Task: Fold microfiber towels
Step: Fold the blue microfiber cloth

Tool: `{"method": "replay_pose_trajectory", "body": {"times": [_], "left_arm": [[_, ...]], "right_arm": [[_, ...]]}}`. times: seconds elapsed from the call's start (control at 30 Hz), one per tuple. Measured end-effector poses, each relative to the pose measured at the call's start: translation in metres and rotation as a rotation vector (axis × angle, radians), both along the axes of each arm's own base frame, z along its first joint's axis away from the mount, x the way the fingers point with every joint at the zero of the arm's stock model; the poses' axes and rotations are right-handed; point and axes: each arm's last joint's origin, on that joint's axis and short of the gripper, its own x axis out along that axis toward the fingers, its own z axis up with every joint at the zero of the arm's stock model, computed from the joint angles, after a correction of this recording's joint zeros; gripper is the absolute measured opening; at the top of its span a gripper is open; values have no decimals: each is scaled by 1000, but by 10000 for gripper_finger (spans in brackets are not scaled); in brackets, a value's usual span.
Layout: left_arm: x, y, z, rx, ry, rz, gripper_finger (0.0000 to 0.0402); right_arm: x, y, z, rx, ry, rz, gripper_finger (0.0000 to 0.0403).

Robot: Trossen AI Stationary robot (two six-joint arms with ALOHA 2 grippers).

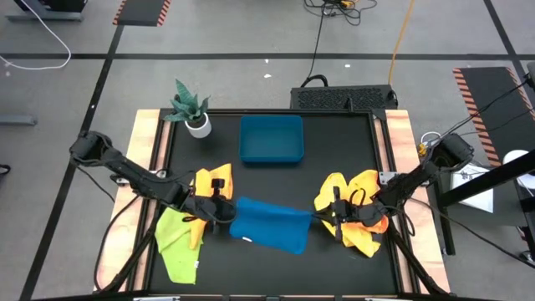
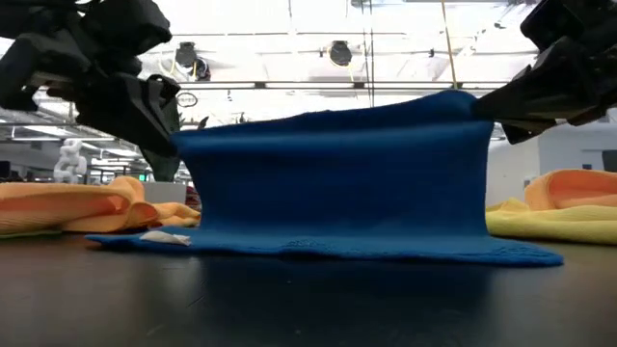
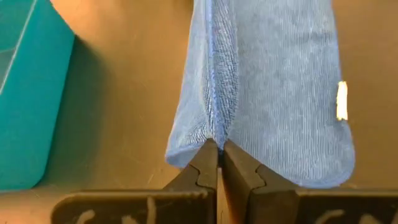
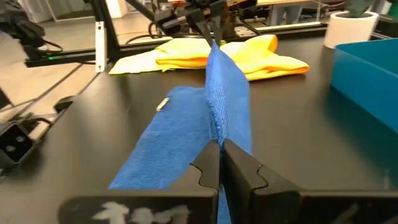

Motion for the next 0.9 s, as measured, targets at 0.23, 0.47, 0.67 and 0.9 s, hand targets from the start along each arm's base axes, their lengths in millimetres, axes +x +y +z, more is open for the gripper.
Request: {"method": "replay_pose_trajectory", "body": {"times": [0.23,0.47,0.67,0.9], "left_arm": [[-1,-4,-6,9,26,14,5],[1,-13,-16,-5,46,1,16],[0,-23,-23,-13,58,-28,9],[1,-27,-28,-26,69,-38,22]], "right_arm": [[17,21,-9,-27,30,31,0],[22,35,-13,-38,49,85,0],[21,37,-21,-31,85,112,0],[26,43,-30,24,108,148,0]]}}
